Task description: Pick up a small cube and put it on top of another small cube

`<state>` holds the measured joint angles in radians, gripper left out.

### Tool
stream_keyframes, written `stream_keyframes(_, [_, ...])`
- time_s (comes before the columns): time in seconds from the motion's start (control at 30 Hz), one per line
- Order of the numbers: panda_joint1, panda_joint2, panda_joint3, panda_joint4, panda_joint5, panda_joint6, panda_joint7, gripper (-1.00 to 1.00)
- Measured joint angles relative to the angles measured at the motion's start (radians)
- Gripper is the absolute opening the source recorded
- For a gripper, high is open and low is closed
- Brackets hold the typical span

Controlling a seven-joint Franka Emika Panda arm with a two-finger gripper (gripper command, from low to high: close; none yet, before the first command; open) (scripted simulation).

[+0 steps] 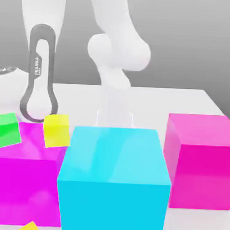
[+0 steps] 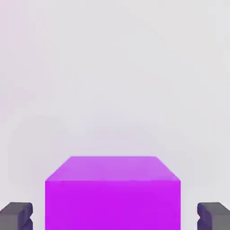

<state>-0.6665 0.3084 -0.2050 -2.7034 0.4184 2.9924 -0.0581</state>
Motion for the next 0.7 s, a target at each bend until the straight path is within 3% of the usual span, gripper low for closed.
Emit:
stream_keyframes(0.1, [-0.016,0.012,0.018,0.003,0.008,0.009,-0.005,-1.00])
stream_keyframes(0.17, [0.016,-0.022,-0.022,-0.006,-0.028,-0.017,0.023,-1.00])
stream_keyframes(0.37, [0.097,-0.224,-0.172,-0.044,-0.310,-0.153,0.244,-1.00])
stream_keyframes(0.53, [0.084,-0.332,-0.176,0.072,-0.446,-0.240,0.506,-1.00])
stream_keyframes(0.7, [0.147,-0.399,-0.119,0.187,-0.487,-0.429,0.692,-1.00])
